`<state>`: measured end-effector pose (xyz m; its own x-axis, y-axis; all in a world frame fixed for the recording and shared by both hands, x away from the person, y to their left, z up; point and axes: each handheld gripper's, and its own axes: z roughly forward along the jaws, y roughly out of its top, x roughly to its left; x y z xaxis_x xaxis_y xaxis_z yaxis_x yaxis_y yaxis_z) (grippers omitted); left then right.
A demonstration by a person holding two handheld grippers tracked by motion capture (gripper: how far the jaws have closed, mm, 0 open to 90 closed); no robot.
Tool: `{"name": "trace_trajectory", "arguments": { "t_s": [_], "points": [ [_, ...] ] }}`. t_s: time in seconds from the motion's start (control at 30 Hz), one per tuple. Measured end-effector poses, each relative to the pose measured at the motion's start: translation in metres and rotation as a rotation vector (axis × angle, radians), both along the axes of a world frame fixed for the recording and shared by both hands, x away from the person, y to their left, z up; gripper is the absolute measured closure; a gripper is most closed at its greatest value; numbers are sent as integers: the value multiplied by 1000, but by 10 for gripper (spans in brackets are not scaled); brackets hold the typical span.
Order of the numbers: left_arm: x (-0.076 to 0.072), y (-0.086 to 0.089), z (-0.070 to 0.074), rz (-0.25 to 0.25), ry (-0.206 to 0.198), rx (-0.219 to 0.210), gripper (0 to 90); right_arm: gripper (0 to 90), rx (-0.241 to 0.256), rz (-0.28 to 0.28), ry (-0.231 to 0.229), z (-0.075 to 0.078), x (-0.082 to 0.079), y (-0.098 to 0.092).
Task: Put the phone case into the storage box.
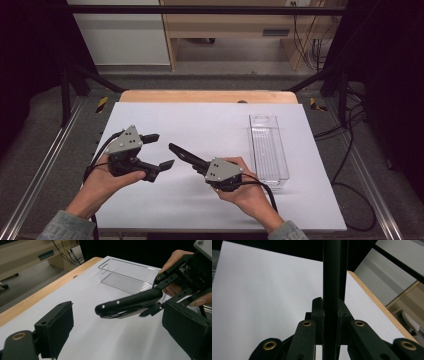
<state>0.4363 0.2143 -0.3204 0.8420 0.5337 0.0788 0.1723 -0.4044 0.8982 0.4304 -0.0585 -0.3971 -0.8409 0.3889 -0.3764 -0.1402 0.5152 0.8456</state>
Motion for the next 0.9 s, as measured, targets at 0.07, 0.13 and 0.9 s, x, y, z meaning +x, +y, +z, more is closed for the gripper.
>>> {"name": "trace_trajectory", "arguments": {
  "t_s": [0.07,0.13,0.9],
  "points": [
    [0,0,-2,-1,1,-7,105,810,19,6,20,2,1,-1],
    [1,1,-3,-1,-3,-9,109,810,37,9,37,3,2,-3],
    [4,2,-9,1,2,-23,167,809,123,75,155,9,2,-2]
  ]
}}
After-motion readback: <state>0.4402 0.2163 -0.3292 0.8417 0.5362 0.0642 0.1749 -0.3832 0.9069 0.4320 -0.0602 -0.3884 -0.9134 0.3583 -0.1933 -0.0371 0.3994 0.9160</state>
